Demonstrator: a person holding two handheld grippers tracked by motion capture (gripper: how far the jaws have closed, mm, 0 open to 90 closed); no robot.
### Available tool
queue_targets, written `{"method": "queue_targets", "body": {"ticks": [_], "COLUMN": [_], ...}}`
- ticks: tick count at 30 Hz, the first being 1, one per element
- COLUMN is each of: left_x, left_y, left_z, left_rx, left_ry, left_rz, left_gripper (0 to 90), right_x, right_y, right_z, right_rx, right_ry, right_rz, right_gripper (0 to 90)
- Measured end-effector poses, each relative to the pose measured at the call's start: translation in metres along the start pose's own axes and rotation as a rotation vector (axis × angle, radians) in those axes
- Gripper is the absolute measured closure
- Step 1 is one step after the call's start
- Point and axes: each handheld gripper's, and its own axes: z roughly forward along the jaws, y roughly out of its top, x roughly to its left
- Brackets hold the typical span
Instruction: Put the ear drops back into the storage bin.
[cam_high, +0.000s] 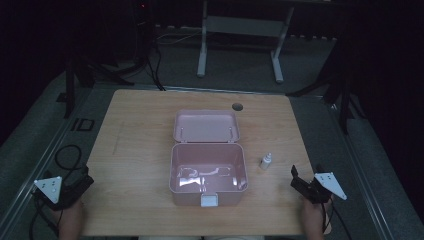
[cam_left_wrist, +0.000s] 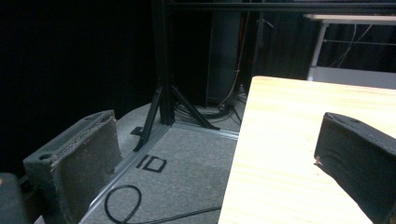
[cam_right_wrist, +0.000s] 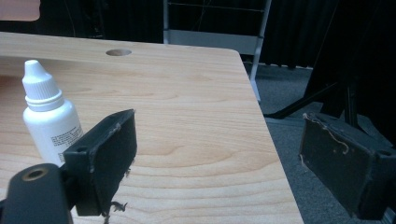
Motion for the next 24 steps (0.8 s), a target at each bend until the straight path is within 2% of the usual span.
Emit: {"method": "queue_targets", "body": {"ticks": [1,6,10,15,20,24], "left_x": [0.0,0.002,0.001,0.001,0.0,0.001], "left_y": [0.0,0.0,0.0,0.0,0.0,0.0], "left_z": [0.0,-0.001,0.0,0.0,0.0,0.0], "left_rx": [-0.002,-0.011,-0.01,-0.01,-0.006,-0.007], "left_ry": [-0.01,-0.03,-0.03,-0.039,-0.038,-0.042], "left_rz": [0.001,-0.01,0.005,0.011,0.013,0.013], "left_gripper": [0.4,0.4,0.4,0.4,0.4,0.4], "right_x": [0.0,0.001,-0.004,-0.01,-0.014,-0.014], "right_y": [0.0,0.001,0.006,0.01,0.018,0.025], "right_z": [0.0,0.003,0.006,0.01,0.011,0.011], "right_rx": [0.006,0.04,0.154,0.283,0.38,0.459], "right_ry": [0.001,0.033,0.107,0.131,0.151,0.189], "right_rz": [0.001,0.002,0.081,0.131,0.092,0.059], "right_gripper": [14.1,14.0,12.4,10.9,10.9,11.0]}}
